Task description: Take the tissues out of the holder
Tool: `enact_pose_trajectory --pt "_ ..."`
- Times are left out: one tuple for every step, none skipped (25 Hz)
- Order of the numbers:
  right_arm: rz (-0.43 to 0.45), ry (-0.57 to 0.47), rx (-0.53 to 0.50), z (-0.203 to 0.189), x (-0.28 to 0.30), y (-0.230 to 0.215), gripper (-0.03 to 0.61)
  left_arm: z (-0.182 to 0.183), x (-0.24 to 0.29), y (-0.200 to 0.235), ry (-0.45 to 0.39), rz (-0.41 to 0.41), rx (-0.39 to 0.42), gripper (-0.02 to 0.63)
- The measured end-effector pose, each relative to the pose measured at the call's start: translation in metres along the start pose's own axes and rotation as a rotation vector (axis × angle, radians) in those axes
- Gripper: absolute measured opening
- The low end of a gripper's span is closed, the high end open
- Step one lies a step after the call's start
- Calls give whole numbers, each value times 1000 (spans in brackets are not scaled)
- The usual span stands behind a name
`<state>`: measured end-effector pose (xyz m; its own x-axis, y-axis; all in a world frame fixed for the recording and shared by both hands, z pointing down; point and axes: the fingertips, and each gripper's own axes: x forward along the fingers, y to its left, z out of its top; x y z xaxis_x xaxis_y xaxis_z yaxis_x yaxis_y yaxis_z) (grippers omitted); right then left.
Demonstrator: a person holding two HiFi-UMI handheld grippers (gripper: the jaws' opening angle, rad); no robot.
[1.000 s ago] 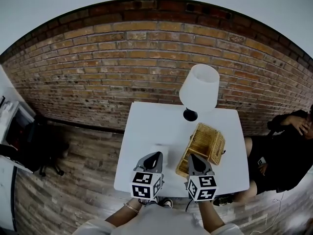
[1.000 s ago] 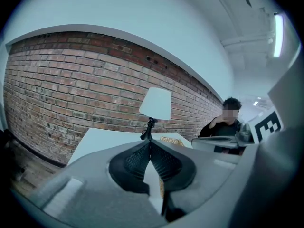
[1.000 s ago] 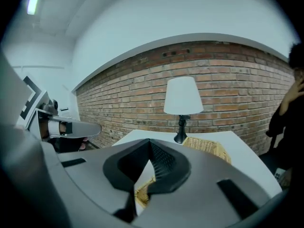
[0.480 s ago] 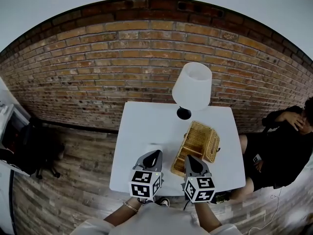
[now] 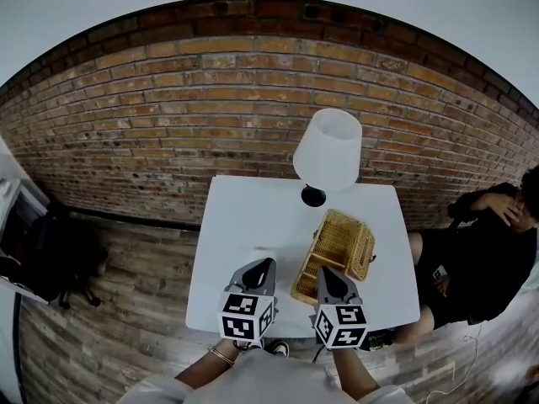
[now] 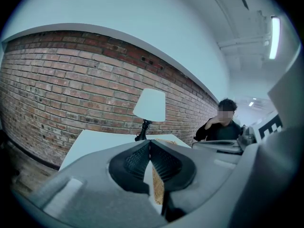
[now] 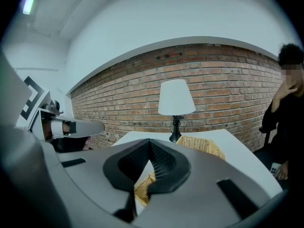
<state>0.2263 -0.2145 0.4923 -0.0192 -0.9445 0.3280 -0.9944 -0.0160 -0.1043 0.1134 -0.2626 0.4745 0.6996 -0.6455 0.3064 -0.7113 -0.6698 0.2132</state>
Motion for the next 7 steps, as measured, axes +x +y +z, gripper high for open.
enact_pose_trajectory --pt "-1 1 -1 0 0 0 6 0 0 0 0 -1 0 8" --pt "-3 2 -2 0 0 0 6 0 1 0 1 -2 1 8" --pt "-4 3 -4 -1 0 0 6 -1 1 0 2 -3 1 8" --pt "-6 4 -4 -1 0 0 6 -1 1 0 3 -5 1 8" --pt "-7 6 -4 -2 0 0 6 -2 2 0 5 -6 -1 8" --pt "-8 8 -4 -3 0 0 6 -3 2 0 7 -8 -3 8" --pt "-9 10 -4 -4 0 0 6 -4 3 0 10 -9 -5 8"
